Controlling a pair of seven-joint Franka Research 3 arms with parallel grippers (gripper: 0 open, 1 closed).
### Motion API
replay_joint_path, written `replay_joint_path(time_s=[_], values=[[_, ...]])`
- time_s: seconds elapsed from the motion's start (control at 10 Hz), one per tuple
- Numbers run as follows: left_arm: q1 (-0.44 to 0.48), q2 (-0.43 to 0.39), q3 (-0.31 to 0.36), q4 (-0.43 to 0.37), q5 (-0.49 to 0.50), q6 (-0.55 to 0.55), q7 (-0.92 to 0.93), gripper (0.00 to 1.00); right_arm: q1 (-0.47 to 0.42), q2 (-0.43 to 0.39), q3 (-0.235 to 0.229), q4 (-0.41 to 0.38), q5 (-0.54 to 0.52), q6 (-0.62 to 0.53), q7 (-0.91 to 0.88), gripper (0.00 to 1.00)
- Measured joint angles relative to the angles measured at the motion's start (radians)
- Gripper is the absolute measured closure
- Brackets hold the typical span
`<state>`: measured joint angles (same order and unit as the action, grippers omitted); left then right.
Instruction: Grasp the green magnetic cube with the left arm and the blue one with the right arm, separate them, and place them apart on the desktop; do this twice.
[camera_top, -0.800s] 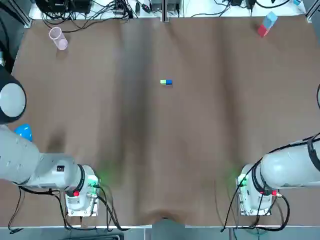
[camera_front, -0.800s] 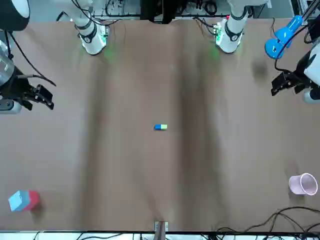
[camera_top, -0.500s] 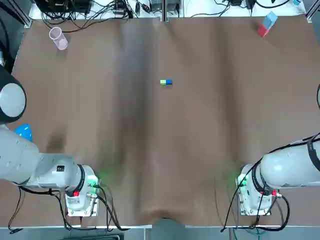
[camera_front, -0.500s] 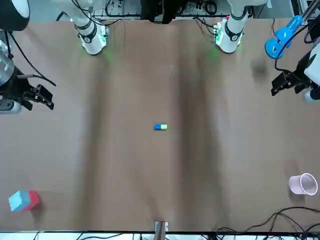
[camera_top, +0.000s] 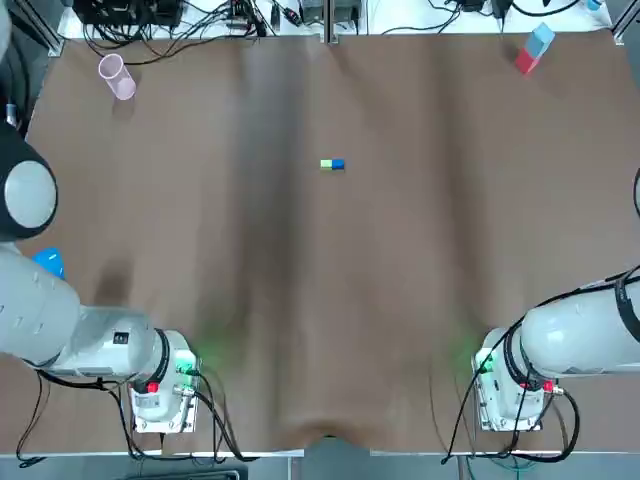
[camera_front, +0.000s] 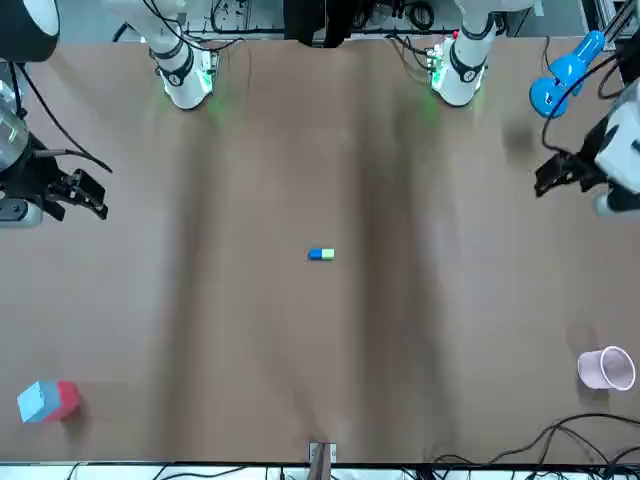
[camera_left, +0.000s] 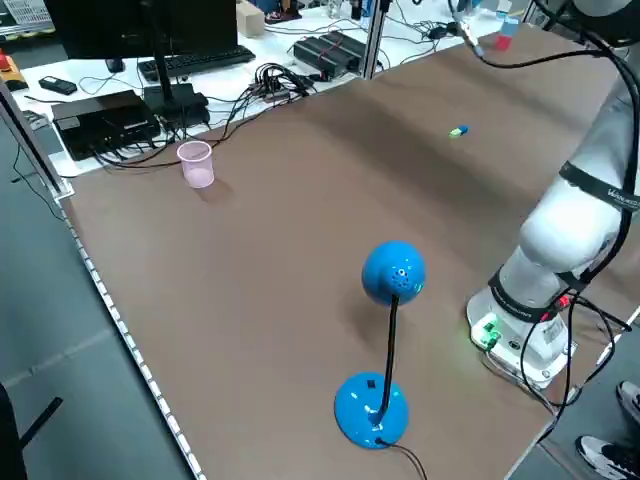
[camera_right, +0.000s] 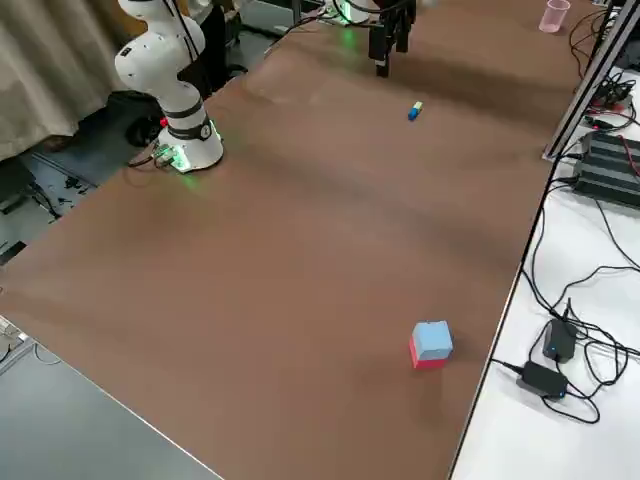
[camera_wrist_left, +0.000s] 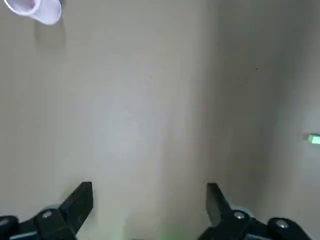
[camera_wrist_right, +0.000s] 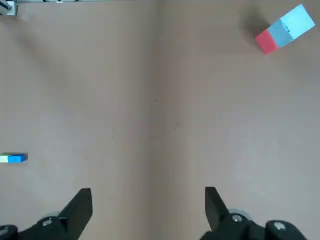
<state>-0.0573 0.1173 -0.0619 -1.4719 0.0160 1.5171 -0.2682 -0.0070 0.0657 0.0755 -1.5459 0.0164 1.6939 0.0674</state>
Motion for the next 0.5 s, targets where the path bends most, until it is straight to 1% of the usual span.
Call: replay_joint_path(time_s=[0.1, 0.3, 0.5], values=[[-0.044, 0.031, -0.004, -0.001, -0.001, 0.017, -0.127, 0.00, 0.000, 0.000, 0.000, 0.000, 0.000, 0.000, 0.000, 0.00], [-0.160, 0.098, -0.012, -0.003, -0.002, 0.047, -0.387, 0.00, 0.000, 0.000, 0.000, 0.000, 0.000, 0.000, 0.000, 0.00], [-0.244, 0.168, -0.015, -0.007, -0.002, 0.109, -0.619, 0.00, 0.000, 0.000, 0.000, 0.001, 0.000, 0.000, 0.000, 0.00]])
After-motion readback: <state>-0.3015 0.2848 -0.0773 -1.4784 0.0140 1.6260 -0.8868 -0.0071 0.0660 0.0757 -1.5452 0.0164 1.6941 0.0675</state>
